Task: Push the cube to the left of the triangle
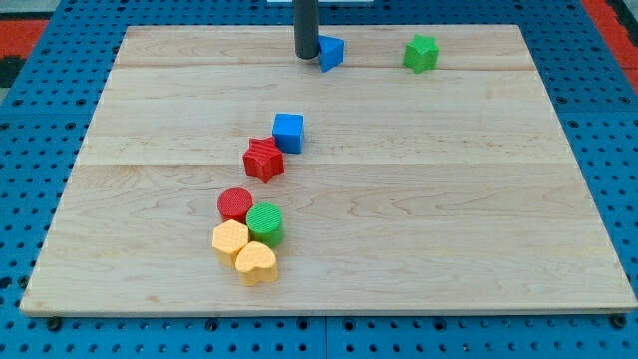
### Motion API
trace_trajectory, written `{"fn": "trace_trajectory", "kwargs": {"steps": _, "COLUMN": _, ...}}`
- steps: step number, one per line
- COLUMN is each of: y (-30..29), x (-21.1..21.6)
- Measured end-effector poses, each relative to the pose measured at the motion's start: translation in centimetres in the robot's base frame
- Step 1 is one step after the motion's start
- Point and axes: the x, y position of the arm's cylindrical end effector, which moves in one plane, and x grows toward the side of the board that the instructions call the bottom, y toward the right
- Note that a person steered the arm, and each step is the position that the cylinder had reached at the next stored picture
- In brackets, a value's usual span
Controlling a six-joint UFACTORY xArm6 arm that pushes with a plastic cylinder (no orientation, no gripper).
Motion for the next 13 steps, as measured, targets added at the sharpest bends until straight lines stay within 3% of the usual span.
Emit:
{"fn": "trace_trajectory", "kwargs": {"steps": 3, "y": 2.2, "x": -0.1}}
{"fn": "trace_trajectory", "kwargs": {"steps": 4, "y": 0.8, "x": 5.1}}
{"fn": "trace_trajectory", "kwargs": {"steps": 5, "y": 3.0, "x": 14.0}}
{"fn": "trace_trajectory", "kwargs": {"steps": 6, "y": 4.1, "x": 18.6}}
{"fn": "trace_trajectory", "kwargs": {"steps": 8, "y": -4.4, "x": 12.6}}
{"fn": "trace_trajectory", "kwargs": {"steps": 10, "y": -7.6, "x": 14.4}}
{"fn": "trace_trajectory", "kwargs": {"steps": 12, "y": -14.4, "x": 9.3}}
{"fn": "trace_trajectory", "kwargs": {"steps": 13, "y": -16.9, "x": 10.9}}
